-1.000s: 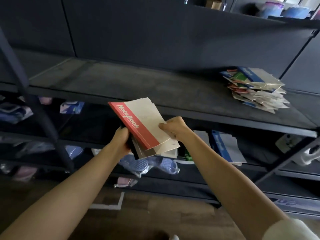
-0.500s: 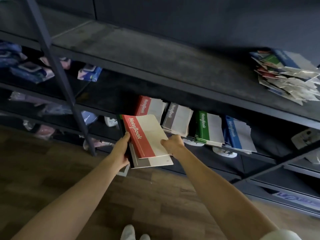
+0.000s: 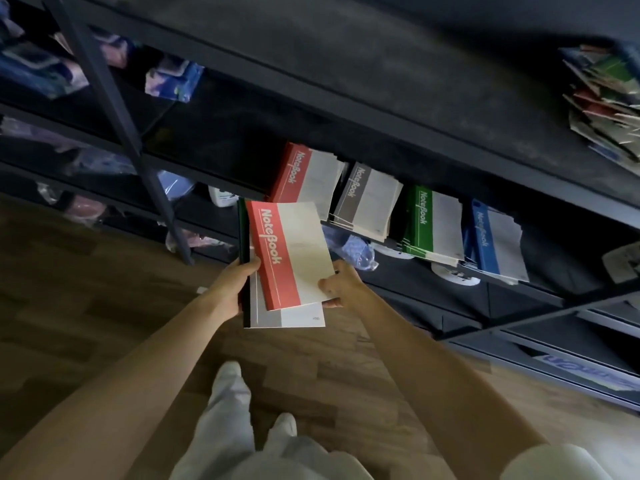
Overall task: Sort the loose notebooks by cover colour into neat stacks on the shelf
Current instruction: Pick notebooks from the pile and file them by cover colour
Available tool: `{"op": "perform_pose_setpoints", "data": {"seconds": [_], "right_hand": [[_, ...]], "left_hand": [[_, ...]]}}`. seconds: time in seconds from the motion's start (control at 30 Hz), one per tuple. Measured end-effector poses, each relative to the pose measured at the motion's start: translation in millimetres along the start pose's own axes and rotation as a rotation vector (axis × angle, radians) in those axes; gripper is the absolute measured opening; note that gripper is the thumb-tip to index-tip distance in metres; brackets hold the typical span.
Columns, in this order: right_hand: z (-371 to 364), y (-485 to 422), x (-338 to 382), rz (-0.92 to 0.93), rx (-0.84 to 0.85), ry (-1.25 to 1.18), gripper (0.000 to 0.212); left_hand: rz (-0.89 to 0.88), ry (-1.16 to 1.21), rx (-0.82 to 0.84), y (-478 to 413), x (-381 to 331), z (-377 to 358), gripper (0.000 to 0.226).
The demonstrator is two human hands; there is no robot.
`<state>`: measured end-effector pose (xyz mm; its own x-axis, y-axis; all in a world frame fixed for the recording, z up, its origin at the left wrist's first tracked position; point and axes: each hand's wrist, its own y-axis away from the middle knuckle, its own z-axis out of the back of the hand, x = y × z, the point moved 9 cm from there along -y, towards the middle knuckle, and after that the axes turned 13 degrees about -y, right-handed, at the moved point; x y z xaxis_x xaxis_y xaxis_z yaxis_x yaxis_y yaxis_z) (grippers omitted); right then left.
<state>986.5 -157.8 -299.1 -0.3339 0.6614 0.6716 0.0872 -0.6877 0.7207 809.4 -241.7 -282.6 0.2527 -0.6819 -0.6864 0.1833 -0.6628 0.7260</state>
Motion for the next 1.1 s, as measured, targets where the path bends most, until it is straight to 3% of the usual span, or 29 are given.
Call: {"op": "perform_pose_setpoints", "data": {"seconds": [0.23, 0.37, 0.63, 1.0, 1.1], "right_hand": [[7.0, -48.0, 72.9, 0.144, -0.276, -0.01, 0.033], [3.7, -83.8, 98.5, 0.116, -0.423, 0.01, 0.035], [-14.3, -103.7, 125.1, 0.048, -0.586, 0.03, 0.034], [-34.1, -109.5, 132.9, 0.015, -0.564, 0.272, 0.03], [-58.3, -106.6, 133.3, 0.01, -0.367, 0.218, 0.031]], "left_hand": [[0.034, -0.01, -0.059, -46.5, -56.6, 57.9, 0.027], [0.021, -0.005, -0.085, -71.4, -89.6, 97.8, 0.036], [0.058, -0.056, -0.08, -105.3, -121.6, 138.6, 0.033], [0.003, -0.117, -0.028, -126.0, -139.9, 128.9, 0.023], [-0.023, -0.103, 0.038, -126.5, -143.4, 113.6, 0.023]]}}
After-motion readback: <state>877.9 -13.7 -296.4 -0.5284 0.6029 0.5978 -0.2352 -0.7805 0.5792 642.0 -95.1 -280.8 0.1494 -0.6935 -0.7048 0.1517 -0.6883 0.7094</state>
